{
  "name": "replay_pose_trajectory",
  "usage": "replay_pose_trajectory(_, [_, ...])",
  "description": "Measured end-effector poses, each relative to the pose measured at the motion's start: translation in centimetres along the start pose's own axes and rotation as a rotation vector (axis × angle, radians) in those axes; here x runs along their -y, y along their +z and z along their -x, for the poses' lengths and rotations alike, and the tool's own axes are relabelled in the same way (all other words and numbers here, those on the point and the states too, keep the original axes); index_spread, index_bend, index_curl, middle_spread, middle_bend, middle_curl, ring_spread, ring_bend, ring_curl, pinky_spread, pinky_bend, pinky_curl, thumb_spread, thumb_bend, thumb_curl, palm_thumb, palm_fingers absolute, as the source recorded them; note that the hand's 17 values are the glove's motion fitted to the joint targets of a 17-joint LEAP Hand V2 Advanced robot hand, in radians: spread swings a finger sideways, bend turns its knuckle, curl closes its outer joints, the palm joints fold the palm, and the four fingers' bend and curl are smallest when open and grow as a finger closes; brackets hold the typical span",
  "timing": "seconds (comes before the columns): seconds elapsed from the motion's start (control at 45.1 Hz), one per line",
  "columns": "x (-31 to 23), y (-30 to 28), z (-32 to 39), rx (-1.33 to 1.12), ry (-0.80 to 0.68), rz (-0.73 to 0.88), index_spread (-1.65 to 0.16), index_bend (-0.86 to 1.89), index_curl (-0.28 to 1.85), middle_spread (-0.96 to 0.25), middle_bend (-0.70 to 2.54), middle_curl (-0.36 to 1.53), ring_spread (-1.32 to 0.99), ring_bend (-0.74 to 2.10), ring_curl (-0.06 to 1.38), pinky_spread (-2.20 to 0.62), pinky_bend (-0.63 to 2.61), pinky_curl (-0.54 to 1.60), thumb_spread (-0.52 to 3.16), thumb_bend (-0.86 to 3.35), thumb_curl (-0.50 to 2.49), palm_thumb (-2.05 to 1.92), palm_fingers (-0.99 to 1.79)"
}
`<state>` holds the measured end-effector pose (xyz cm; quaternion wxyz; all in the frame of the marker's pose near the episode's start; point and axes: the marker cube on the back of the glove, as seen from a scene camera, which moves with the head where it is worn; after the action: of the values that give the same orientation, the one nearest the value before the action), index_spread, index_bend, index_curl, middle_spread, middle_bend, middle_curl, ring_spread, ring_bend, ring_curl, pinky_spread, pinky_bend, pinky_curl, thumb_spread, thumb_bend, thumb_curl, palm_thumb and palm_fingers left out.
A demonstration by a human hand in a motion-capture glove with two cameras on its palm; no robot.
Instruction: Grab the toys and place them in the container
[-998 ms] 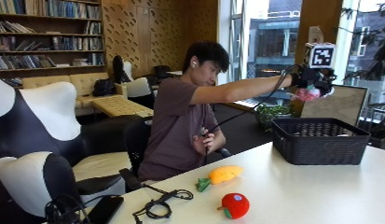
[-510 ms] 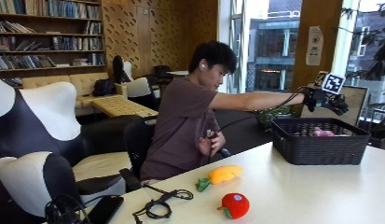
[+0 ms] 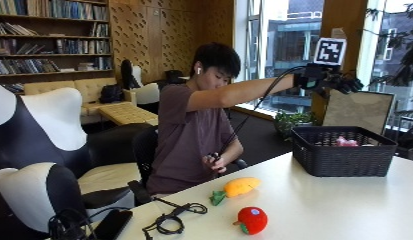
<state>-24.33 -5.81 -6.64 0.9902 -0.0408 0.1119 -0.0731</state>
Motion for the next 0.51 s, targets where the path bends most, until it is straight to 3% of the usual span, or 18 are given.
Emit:
replay_pose_trajectory(0.177, [-6.1,2.0,-15.4,-0.032,0.173,0.0,-0.18,0.07,0.14,0.03,0.16,0.39,0.0,0.46,0.32,0.03,0.91,0.42,1.29,-0.02,0.42,-0.01,-0.2])
replay_pose_trajectory(0.355, [-12.2,9.3,-29.1,-0.006,0.317,0.021,-0.18,0.08,0.14,0.03,0.17,0.38,0.0,0.45,0.32,0.04,0.9,0.4,1.31,-0.02,0.39,-0.01,-0.18])
replay_pose_trajectory(0.51, [-15.0,17.9,-34.1,0.157,0.317,0.062,-0.19,0.07,0.13,0.03,0.18,0.37,0.0,0.46,0.33,0.04,0.89,0.39,1.31,-0.02,0.37,-0.01,-0.16])
